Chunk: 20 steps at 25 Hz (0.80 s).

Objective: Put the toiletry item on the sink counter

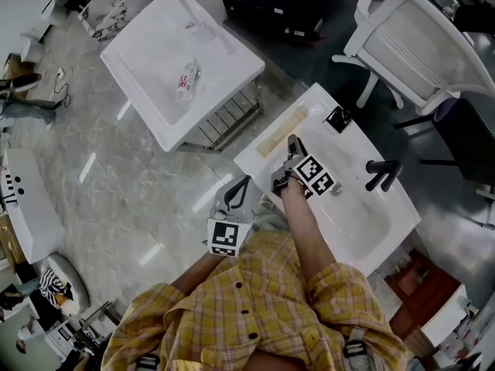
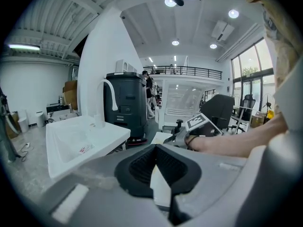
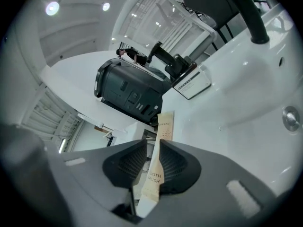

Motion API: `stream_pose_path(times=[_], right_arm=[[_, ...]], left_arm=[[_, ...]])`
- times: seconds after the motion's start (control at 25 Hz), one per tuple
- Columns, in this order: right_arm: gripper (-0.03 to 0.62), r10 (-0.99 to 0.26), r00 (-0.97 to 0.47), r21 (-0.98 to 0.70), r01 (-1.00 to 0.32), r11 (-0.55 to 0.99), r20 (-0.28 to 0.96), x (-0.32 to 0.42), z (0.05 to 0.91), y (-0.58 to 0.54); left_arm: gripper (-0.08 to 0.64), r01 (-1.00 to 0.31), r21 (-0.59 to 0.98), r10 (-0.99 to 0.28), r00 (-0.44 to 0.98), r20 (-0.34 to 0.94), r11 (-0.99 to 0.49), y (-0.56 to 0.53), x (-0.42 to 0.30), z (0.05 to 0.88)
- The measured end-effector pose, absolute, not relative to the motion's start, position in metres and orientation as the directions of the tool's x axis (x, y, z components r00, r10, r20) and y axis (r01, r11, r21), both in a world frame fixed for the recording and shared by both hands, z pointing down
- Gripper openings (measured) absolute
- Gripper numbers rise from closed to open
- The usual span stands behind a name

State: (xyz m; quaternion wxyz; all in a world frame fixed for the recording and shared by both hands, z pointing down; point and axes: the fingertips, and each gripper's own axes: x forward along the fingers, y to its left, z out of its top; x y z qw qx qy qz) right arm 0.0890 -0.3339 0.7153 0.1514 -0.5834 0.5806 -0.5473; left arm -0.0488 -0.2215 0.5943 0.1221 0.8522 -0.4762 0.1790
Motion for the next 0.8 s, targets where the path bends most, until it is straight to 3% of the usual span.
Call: stream_pose_path(times=[0.44, 0.8], right_arm=[[0.001, -0.881, -0.269, -0.725, -0.679, -0.114, 0.39, 0.096, 0.662, -0.312], [-0.002, -0.89, -0.311, -0.555, -0.828, 0.081, 0.334, 0.076, 0.608, -0.286]], left_arm=[[-0.002, -0.855, 0.032, -0.782, 0.488, 0.387, -0.517, -0.215, -0.049, 0.574], [-0.002, -0.868, 0.048, -0.812, 0.479, 0.334, -0.493, -0.211, -0.059, 0.55]])
